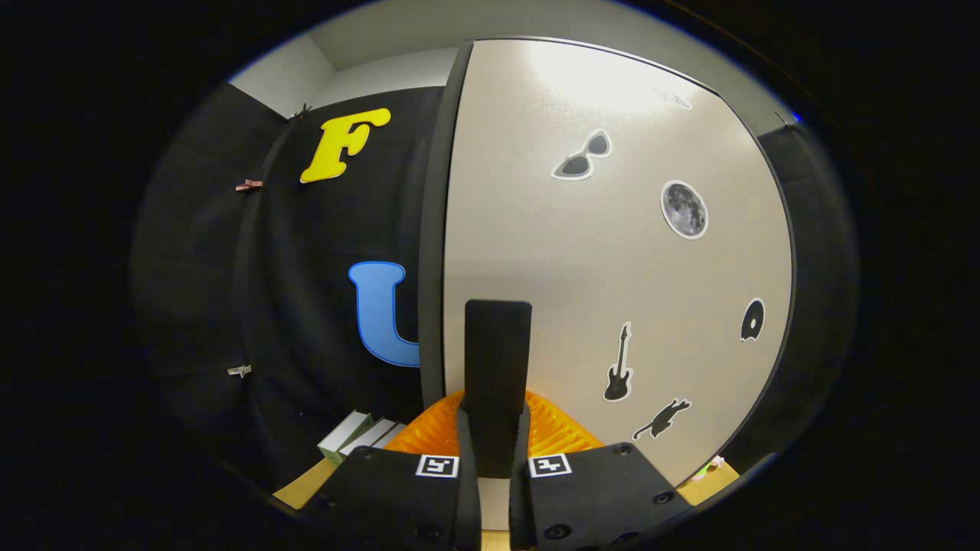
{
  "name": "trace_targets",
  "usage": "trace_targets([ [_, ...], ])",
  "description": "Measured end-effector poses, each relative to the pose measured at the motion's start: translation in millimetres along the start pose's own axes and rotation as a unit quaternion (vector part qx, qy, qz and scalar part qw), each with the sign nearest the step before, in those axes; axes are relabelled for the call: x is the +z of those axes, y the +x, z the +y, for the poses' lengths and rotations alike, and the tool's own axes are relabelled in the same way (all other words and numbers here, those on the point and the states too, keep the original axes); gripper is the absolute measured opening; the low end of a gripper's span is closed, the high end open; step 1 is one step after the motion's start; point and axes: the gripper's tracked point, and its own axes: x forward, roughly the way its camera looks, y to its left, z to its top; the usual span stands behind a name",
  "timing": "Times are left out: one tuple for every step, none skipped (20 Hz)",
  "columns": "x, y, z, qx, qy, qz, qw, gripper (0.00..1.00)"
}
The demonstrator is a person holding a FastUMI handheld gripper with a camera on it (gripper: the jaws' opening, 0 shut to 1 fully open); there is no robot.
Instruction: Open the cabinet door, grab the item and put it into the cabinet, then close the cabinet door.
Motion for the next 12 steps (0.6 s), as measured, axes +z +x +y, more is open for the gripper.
trace_targets([
  [0, -4, -1, 0.000, 0.005, 0.001, 1.000, 0.18],
  [1, -9, -1, 0.000, 0.010, 0.000, 1.000, 0.18],
  [2, -14, -1, 0.002, 0.014, 0.000, 1.000, 0.18],
  [3, -20, -1, 0.005, 0.015, -0.002, 1.000, 0.18],
  [6, -28, -1, 0.008, 0.015, -0.006, 1.000, 0.18],
  [8, -36, -2, 0.010, 0.019, -0.012, 1.000, 0.18],
  [9, -43, -3, 0.012, 0.024, -0.013, 1.000, 0.18],
  [8, -48, -4, 0.015, 0.027, -0.013, 0.999, 0.18],
  [9, -54, -6, 0.015, 0.026, -0.011, 0.999, 0.18],
  [9, -60, -8, 0.017, 0.023, -0.011, 1.000, 0.18],
  [9, -67, -10, 0.016, 0.021, -0.012, 1.000, 0.18],
  [9, -73, -13, 0.013, 0.018, -0.011, 1.000, 0.18],
])
